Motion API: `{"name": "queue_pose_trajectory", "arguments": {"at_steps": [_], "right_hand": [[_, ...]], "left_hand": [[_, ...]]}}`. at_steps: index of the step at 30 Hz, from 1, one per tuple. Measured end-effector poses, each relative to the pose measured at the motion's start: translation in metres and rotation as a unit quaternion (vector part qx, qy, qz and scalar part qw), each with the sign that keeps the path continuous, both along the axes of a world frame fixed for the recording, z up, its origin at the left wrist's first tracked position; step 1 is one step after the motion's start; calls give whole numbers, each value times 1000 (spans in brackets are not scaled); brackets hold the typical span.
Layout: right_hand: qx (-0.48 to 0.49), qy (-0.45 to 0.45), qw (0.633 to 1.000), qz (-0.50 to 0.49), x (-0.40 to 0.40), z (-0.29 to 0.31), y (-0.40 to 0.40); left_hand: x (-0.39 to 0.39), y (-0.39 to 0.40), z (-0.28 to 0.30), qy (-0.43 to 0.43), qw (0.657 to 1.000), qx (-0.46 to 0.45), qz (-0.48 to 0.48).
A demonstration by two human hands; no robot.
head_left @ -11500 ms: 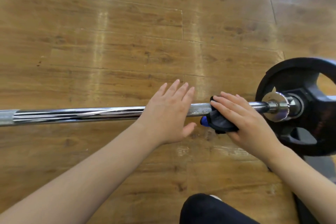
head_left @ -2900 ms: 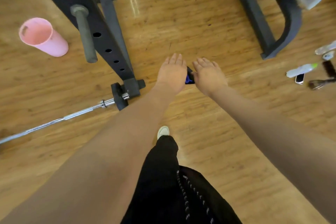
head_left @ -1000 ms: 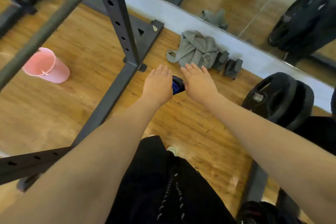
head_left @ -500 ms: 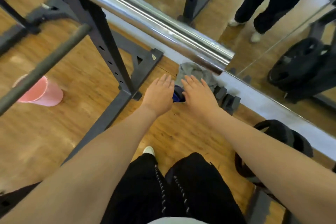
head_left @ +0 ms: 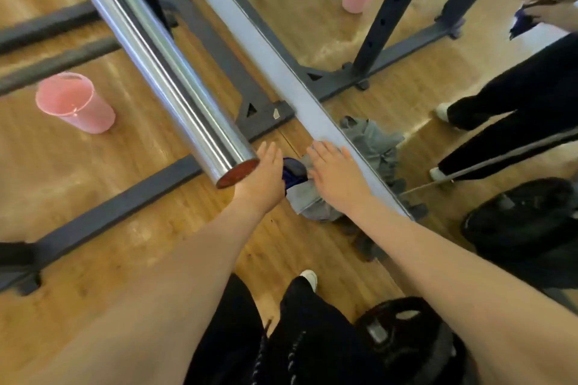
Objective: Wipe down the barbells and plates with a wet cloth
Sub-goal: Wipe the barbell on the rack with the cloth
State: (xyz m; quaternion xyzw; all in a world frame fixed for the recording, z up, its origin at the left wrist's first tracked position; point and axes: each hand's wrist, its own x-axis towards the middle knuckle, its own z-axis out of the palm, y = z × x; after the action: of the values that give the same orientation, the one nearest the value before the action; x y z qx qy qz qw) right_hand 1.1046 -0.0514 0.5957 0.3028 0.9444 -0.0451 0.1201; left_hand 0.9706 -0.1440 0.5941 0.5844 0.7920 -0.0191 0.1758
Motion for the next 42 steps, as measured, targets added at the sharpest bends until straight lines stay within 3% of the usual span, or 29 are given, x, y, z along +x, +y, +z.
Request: {"name": "queue_pose_trajectory", "arguments": {"at_steps": [2, 10, 15, 18, 22, 32, 39, 42], "right_hand": [[14, -19, 1000, 7, 12, 1, 15], [-9, -8, 1000, 8, 11, -6, 61], [15, -15, 998, 57, 7, -3, 101], [-5, -9, 996, 85, -1, -3, 129], [-51, -8, 990, 135, -21, 0, 172], [-45, -22, 987, 155, -80, 0, 243], [-54, -46, 985, 156, -161, -21, 297], [-61, -47, 986, 145, -212, -25, 322]], "left_hand": [[9, 6, -4, 36, 997, 45, 46], [22, 57, -7, 30, 997, 17, 67], [24, 84, -5, 21, 992, -24, 125], [15, 115, -2, 51, 992, -21, 114], [3, 154, 2, 16, 982, -25, 187], [-41, 219, 3, 29, 987, -34, 153], [-127, 269, -18, -13, 993, -81, 82], [-177, 292, -16, 12, 995, -62, 82]]}}
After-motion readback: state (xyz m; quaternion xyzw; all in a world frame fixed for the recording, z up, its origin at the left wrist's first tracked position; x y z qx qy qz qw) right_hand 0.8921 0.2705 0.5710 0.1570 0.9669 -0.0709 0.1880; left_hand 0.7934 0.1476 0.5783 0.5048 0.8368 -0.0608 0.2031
